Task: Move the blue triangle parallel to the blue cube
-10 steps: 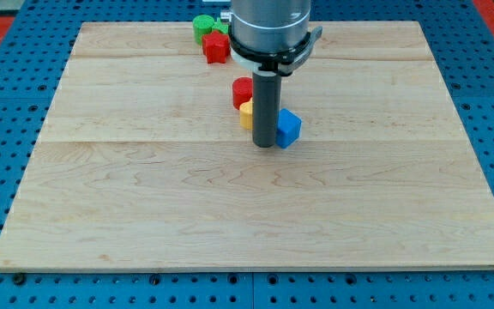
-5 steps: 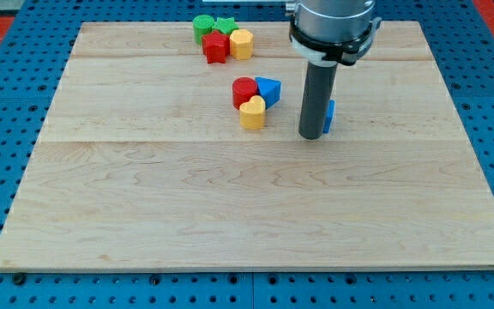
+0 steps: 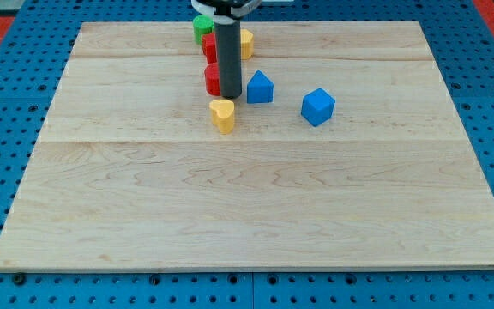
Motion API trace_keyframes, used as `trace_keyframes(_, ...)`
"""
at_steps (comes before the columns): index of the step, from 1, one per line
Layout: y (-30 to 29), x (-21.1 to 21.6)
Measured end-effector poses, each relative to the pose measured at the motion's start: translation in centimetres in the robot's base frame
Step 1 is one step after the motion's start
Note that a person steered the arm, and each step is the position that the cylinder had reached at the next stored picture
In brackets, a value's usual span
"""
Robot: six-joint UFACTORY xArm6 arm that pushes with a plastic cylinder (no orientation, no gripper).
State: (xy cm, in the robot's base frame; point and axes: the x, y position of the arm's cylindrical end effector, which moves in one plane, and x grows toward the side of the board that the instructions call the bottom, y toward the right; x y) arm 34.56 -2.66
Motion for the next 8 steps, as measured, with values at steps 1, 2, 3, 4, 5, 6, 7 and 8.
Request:
trace_keyframes(1, 5.1, 0.1)
trace_keyframes(2, 10.8, 0.2)
trace_keyframes(3, 14.0, 0.1)
trace_keyframes(4, 16.5, 0.1)
trace_keyframes(5, 16.5, -0.5)
trace_keyframes(6, 18.4, 1.0)
trace_keyframes(7, 19.0, 2.0)
trace_keyframes(8, 15.2, -1.7)
